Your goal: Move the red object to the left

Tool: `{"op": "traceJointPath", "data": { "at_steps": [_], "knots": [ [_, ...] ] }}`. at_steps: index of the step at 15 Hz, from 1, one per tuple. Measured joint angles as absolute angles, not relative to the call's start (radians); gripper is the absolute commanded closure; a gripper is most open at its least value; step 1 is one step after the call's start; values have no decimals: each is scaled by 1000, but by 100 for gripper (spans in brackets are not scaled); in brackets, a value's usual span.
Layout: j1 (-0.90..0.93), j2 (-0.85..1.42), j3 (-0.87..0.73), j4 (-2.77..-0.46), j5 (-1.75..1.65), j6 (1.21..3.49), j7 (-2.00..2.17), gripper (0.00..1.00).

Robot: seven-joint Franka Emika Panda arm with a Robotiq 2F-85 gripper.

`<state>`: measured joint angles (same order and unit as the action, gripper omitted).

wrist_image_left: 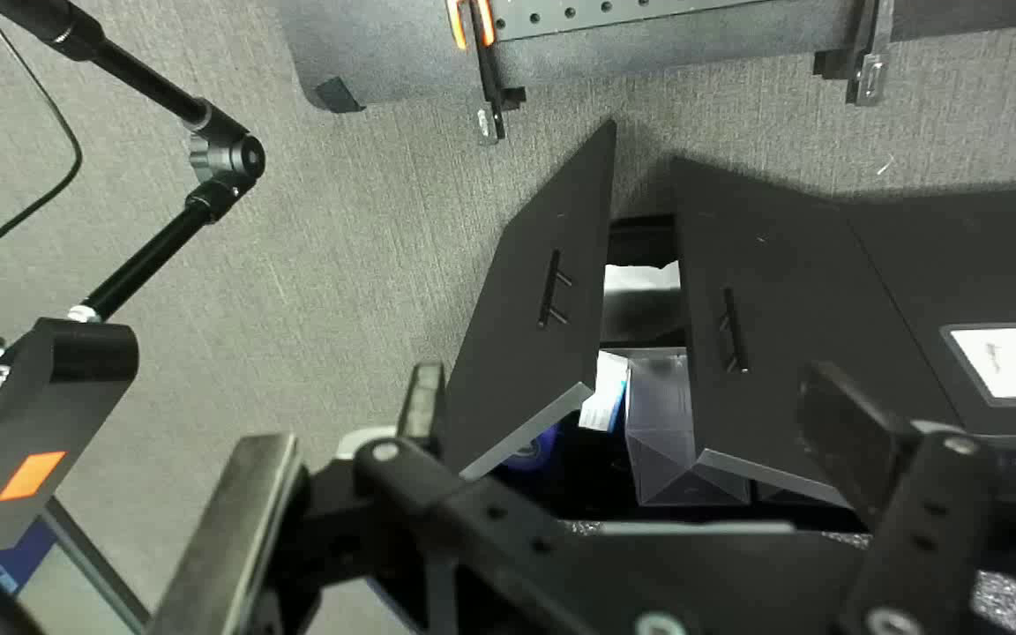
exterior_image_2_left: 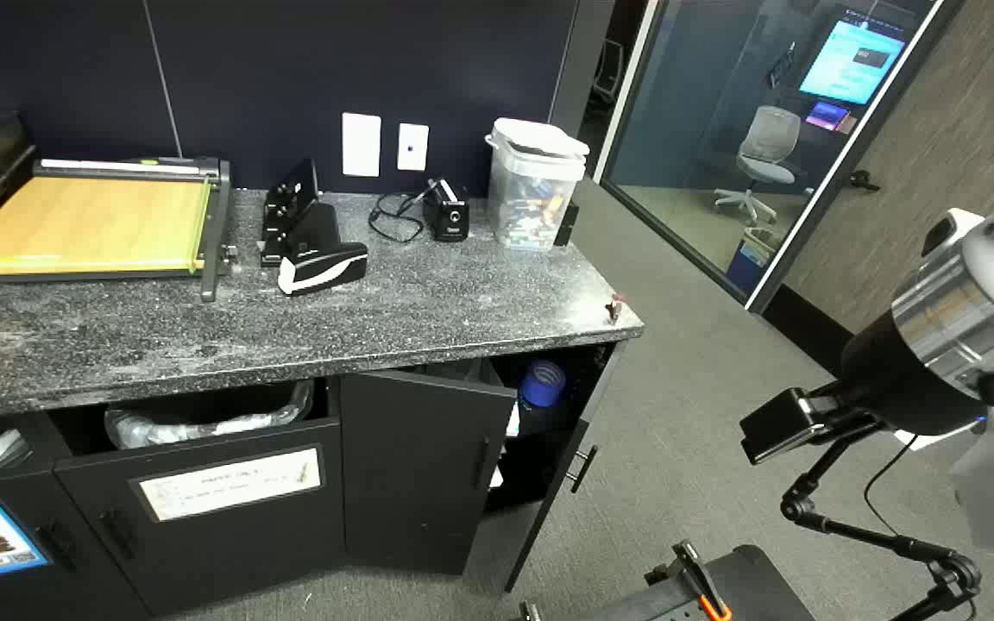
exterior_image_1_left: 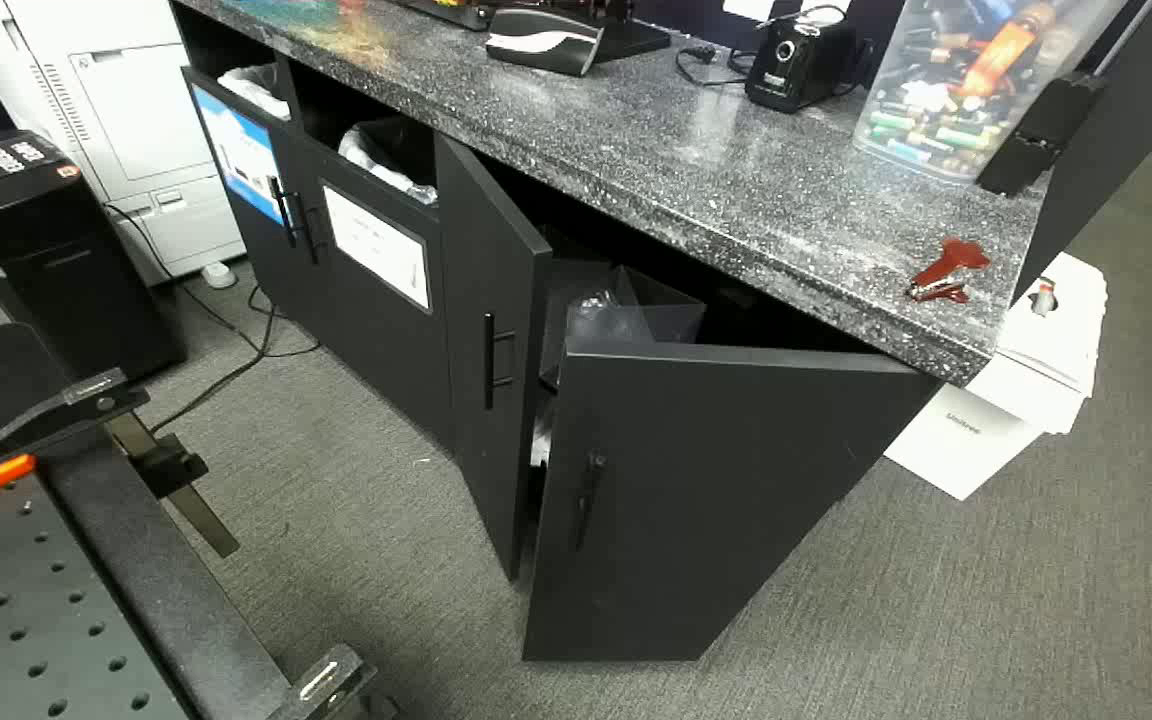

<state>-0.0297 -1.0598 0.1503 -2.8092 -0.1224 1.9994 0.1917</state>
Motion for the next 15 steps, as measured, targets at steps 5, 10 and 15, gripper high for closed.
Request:
{"op": "traceJointPath", "data": {
  "at_steps": [5, 10, 15],
  "knots": [
    [-30, -1053, 150, -2820, -122, 1999, 192, 0],
    [-30, -1053, 150, -2819, -122, 1999, 192, 0],
    [-78, -923, 128, -2712, -151, 2092, 192, 0]
  ]
}}
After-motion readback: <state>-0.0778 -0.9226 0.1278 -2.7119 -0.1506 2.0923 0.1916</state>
